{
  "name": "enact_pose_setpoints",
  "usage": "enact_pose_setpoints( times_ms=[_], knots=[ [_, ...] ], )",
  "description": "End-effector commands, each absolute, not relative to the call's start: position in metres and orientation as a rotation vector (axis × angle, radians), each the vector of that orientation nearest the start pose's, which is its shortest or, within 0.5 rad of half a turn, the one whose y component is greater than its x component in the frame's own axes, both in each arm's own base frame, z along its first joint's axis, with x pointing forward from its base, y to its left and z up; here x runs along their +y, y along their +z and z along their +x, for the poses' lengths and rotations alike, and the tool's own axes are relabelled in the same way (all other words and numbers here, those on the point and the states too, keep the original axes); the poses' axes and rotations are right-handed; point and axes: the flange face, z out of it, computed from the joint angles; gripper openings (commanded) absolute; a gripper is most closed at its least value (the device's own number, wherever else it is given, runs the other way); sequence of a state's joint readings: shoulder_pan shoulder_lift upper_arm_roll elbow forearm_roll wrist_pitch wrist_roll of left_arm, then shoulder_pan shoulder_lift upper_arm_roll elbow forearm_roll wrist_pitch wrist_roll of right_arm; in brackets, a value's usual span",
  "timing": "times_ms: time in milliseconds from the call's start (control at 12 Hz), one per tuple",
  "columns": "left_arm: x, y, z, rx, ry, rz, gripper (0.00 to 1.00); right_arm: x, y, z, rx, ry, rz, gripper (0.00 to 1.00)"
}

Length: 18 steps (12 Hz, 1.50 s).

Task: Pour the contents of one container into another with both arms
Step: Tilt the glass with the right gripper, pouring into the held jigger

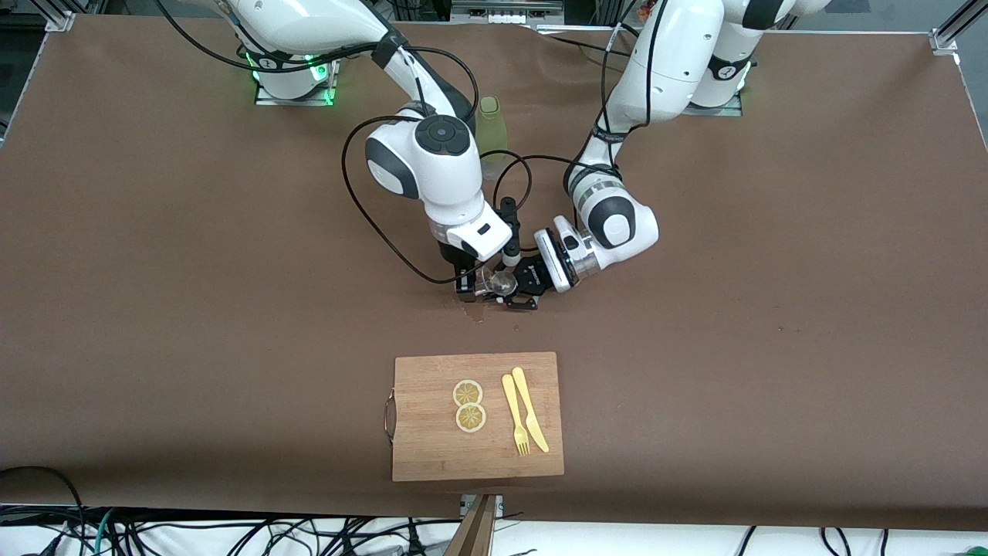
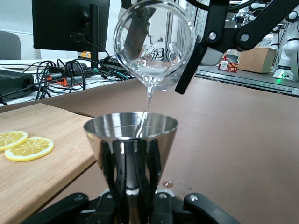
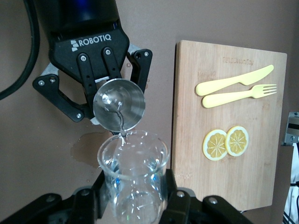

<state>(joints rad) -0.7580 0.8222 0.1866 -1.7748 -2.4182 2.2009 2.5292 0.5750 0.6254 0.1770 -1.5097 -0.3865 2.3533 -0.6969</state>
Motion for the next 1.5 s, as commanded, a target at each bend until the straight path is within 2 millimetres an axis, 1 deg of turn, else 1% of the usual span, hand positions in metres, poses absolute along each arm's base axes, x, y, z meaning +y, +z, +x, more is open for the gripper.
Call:
enact_pose_setpoints(
  times_ms=[0, 585, 836, 919, 1253, 1421],
  knots=[
    [-0.382, 0.116, 0.53, -0.995, 1.287, 1.769, 0.0, 0.483, 0.329, 0.553, 2.112, 0.341, 1.991, 0.24],
    [-0.381, 0.115, 0.53, -0.995, 1.286, 1.77, 0.0, 0.488, 0.329, 0.549, 2.093, 0.352, 2.015, 0.24],
    [-0.382, 0.115, 0.529, -0.997, 1.284, 1.771, 0.0, 0.491, 0.331, 0.549, 2.076, 0.387, 2.039, 0.24],
    [-0.382, 0.115, 0.529, -0.997, 1.284, 1.771, 0.0, 0.491, 0.335, 0.552, 2.068, 0.413, 2.047, 0.24],
    [-0.382, 0.116, 0.53, -0.995, 1.287, 1.769, 0.0, 0.489, 0.339, 0.557, 2.056, 0.481, 2.072, 0.24],
    [-0.382, 0.119, 0.531, -0.993, 1.292, 1.766, 0.0, 0.482, 0.337, 0.566, 2.029, 0.506, 2.145, 0.25]
  ],
)
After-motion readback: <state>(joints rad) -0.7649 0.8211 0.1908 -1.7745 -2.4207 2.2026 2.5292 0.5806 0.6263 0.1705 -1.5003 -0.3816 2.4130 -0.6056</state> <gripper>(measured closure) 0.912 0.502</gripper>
